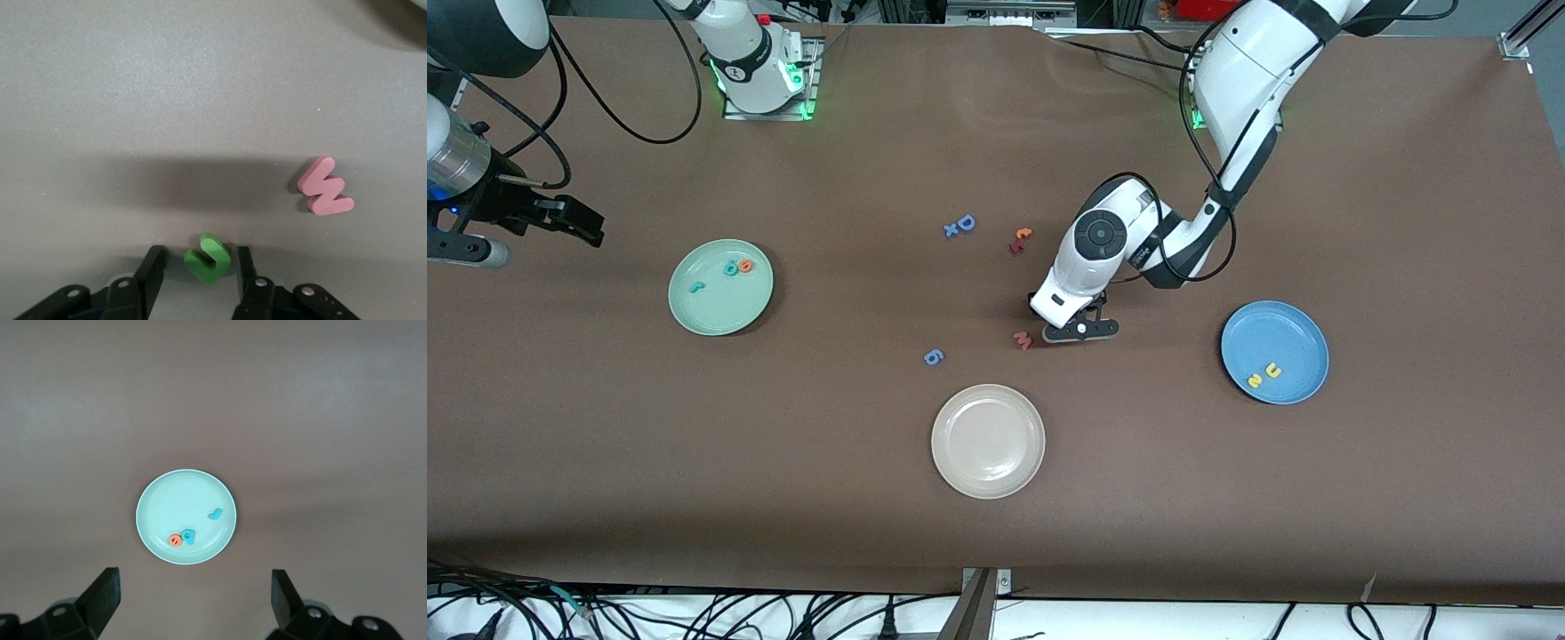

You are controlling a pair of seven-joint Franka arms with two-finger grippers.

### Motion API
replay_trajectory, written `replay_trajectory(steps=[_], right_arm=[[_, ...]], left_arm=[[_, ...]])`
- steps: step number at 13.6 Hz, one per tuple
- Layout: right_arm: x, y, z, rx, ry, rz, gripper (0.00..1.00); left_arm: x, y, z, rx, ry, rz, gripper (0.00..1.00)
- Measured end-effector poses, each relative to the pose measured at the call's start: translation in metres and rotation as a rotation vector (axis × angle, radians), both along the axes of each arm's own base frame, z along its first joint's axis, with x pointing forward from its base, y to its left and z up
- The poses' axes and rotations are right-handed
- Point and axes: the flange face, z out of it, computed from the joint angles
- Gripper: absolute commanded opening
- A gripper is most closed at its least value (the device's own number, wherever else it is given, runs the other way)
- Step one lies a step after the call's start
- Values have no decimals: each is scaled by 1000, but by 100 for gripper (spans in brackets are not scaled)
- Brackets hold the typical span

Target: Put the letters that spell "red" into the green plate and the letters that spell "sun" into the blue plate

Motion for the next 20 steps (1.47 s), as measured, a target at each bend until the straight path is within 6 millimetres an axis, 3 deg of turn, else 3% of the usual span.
replay_trajectory(steps=[5,7,18,19,20], right_arm=[[1,0,-2,0,4,0,100],[1,1,-6,0,8,1,100],[2,2,-11,2,1,5,99],[2,2,-11,2,2,5,100],[2,2,-12,2,3,5,99]], left_arm=[[1,0,-2,1,-3,-3,51],[1,-1,-2,6,-8,-10,45],[2,0,-1,11,-9,3,33],[2,0,-1,12,-9,3,26],[2,0,-1,13,-8,3,26]])
